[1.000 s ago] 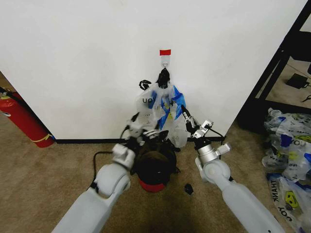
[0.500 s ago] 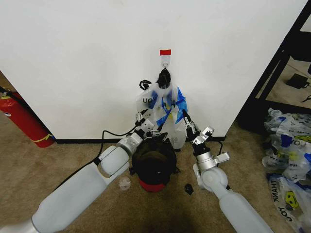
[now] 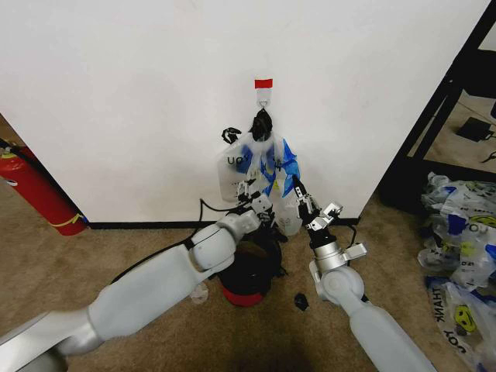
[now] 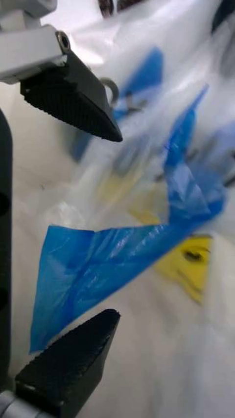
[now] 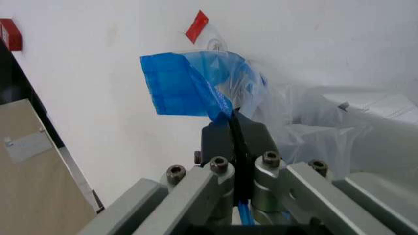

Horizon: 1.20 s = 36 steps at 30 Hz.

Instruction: Pick up the garbage bag from the wall and place it over the trash bin.

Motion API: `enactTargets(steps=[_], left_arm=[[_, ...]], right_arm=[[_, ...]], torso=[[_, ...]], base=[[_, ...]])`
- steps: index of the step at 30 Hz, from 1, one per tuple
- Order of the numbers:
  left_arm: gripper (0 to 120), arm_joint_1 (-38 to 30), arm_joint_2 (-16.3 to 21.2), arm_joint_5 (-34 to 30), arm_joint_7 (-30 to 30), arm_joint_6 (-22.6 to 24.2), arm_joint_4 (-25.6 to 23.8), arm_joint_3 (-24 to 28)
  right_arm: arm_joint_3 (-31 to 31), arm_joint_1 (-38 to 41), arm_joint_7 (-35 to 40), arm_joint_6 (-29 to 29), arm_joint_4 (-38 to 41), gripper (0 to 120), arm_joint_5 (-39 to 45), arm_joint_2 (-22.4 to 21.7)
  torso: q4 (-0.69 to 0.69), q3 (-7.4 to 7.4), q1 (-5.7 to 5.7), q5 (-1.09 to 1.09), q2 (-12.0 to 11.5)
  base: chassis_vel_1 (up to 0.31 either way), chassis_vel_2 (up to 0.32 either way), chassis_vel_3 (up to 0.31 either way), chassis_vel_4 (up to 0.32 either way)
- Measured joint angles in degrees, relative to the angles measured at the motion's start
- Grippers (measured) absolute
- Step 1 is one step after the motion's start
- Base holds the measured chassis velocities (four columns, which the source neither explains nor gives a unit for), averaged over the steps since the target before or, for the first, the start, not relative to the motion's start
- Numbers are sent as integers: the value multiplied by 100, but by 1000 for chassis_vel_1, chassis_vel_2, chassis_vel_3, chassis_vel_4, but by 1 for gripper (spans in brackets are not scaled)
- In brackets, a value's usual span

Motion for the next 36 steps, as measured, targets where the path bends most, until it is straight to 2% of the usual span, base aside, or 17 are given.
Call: enactTargets(steps=[3,6,11,12,19,21,28,29,31,33,36], left_arm=[[96,-64,-51,36,-173,295,9,65],[91,-67,-54,58,-242,329,6,68],[70,4,-1,103,-420,289,-117,-52],[70,4,-1,103,-420,289,-117,-52],[40,124,159,65,-463,134,-297,-193],[36,130,172,52,-463,120,-300,-199],[8,130,127,-180,-458,27,-185,-231],[8,130,127,-180,-458,27,-185,-231],[0,162,92,-294,-524,-55,-196,-306],[0,249,83,-362,-580,-111,-266,-406],[0,686,67,-489,-669,-212,-590,-837]], right_arm=[[15,-5,-3,6,17,0,0,-19],[24,-18,-3,8,45,0,1,-30],[37,-47,3,10,77,0,-10,-58],[37,-47,3,10,77,0,-10,-58],[33,-47,41,13,42,0,-97,-44],[31,-47,46,13,34,0,-110,-40],[52,-98,77,18,55,0,-192,-40],[52,-98,77,18,55,0,-192,-40],[78,-133,102,47,70,0,-239,-50],[96,-155,140,85,71,0,-286,-54],[151,-234,247,191,71,0,-436,-74]], torso=[[0,0,0,0,0],[1,0,0,0,0],[1,0,0,-1,0],[1,0,0,-1,0],[0,0,0,-1,0],[0,0,0,-1,0],[0,0,-1,-1,0],[0,0,-1,-1,0],[-1,0,-1,-1,0],[-1,0,-1,-1,0],[-1,-1,-1,-1,0]], base=[[0,0,0,0],[0,0,0,0],[0,0,0,0],[0,0,0,0],[0,0,0,0],[0,0,0,0],[0,0,0,0],[0,0,0,0],[0,0,0,0],[0,0,0,0],[0,0,0,0]])
